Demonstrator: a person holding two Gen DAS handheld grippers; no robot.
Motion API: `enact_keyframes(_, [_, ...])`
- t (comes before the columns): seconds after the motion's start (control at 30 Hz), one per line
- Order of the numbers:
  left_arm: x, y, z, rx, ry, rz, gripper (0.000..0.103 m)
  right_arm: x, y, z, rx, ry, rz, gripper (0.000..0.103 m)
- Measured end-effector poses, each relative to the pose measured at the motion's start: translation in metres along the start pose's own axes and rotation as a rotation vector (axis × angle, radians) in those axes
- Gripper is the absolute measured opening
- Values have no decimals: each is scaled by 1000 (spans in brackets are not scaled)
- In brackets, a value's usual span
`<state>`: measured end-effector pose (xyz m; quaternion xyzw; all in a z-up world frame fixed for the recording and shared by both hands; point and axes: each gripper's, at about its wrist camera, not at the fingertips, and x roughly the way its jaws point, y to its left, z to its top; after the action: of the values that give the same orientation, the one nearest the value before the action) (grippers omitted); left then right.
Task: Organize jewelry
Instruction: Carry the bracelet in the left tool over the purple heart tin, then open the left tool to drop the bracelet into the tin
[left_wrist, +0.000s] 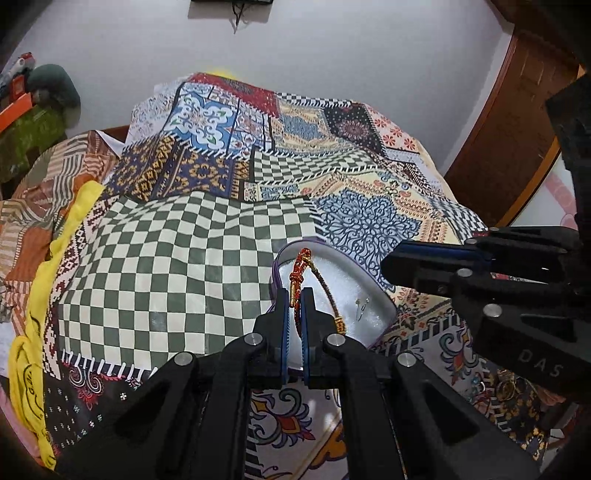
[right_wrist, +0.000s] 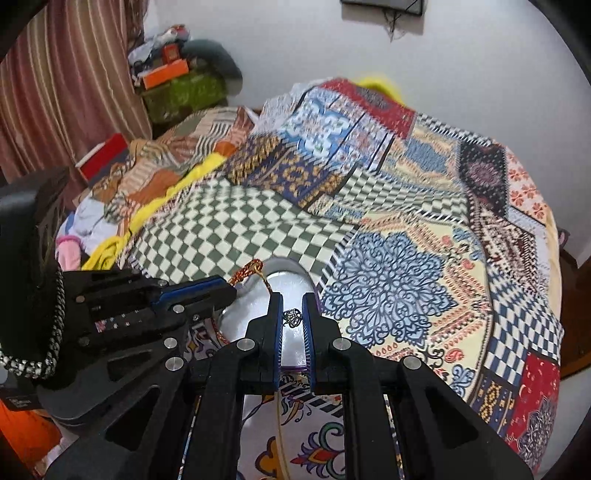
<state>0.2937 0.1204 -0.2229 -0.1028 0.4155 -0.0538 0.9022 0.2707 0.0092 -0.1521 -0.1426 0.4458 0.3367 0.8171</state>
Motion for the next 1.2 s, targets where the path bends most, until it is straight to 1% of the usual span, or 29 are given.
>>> enact_keyframes(0.13, [6, 1, -1, 15, 16, 26, 4, 12, -2, -2, 7, 43, 15, 9])
enact_keyframes(0.3, [8, 4, -1, 19, 21, 46, 4, 21, -3, -6, 3, 75, 19, 9])
enact_keyframes(0.43, [5, 4, -1, 27, 23, 52, 4, 23, -3, -5, 2, 77, 4, 9])
enact_keyframes(0.57, [-1, 2, 0, 26, 20, 53, 4, 23, -8, -2, 23, 88, 11, 9])
enact_keyframes(0.63, [-3, 2, 1, 29, 19, 56, 9, 21, -9, -1, 33, 86, 9, 10])
enact_keyframes(0.73, [-8, 0, 3, 33, 17, 63, 13, 17, -9, -1, 36, 84, 0, 14])
enact_keyframes(0.8, [-11, 0, 3, 33, 18, 67, 13, 13, -8, -1, 29, 76, -10, 22])
enact_keyframes(0.87, [-15, -1, 3, 32, 17, 70, 13, 7, -6, -2, 18, 61, -29, 26])
enact_keyframes(0.9, [-17, -1, 3, 33, 16, 72, 13, 3, -4, -2, 12, 53, -36, 26])
enact_keyframes(0.97, [-20, -3, 3, 39, 13, 81, 15, -3, -3, -2, 8, 41, -41, 26])
enact_keyframes(1.03, [-25, -6, 3, 47, 9, 92, 25, -12, -1, -3, 6, 23, -51, 26])
enact_keyframes(1.13, [-35, -9, 2, 59, -5, 104, 36, -26, 2, -6, -1, -7, -71, 26])
enact_keyframes(1.2, [-41, -11, 1, 61, -10, 111, 36, -37, 4, -10, -2, -27, -84, 27])
